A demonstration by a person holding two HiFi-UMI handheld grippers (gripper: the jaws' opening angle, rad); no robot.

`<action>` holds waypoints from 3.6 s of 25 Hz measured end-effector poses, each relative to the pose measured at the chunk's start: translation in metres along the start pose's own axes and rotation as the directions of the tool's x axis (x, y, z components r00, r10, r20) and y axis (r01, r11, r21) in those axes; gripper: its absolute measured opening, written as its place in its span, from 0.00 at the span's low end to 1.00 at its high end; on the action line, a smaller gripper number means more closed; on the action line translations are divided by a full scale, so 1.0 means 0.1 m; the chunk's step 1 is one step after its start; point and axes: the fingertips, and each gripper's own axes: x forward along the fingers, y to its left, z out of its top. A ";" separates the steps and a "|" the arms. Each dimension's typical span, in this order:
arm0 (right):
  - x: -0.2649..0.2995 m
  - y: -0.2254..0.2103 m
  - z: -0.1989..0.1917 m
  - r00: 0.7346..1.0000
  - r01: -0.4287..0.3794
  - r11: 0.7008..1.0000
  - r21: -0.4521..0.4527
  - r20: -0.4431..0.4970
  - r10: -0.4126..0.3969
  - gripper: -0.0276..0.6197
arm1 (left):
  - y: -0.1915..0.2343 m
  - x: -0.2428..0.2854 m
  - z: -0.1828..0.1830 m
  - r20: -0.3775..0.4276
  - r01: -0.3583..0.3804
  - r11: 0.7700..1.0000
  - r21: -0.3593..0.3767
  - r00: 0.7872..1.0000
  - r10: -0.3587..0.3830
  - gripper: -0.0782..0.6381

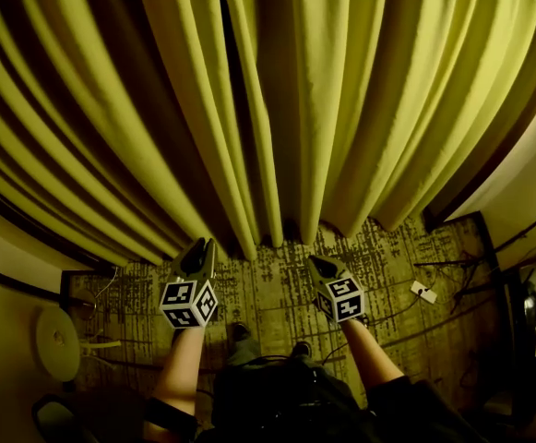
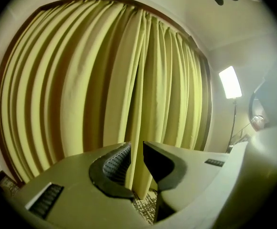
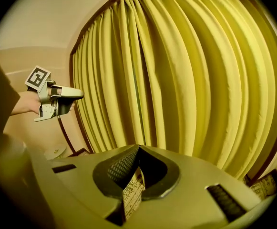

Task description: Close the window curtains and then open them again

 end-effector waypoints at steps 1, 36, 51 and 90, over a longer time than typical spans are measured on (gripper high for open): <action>0.05 -0.01 0.03 1.000 0.002 1.000 -0.004 0.003 -0.002 0.05 | -0.01 0.08 0.08 0.007 0.010 1.000 0.009 1.000 -0.010 0.22; 1.85 0.58 1.65 0.991 0.090 0.995 -0.047 0.102 -0.085 0.05 | 0.62 2.41 3.08 0.254 0.228 0.935 0.273 0.920 -0.299 0.94; 2.18 -0.05 2.09 0.993 0.025 0.996 -0.086 0.119 -0.015 0.05 | 0.60 2.97 3.30 0.261 0.187 0.946 0.266 0.931 -0.257 0.78; 3.54 1.45 2.63 0.968 -0.182 0.962 -0.202 0.138 0.212 0.05 | 2.67 2.10 3.53 0.397 0.086 0.991 0.106 0.910 -0.121 0.12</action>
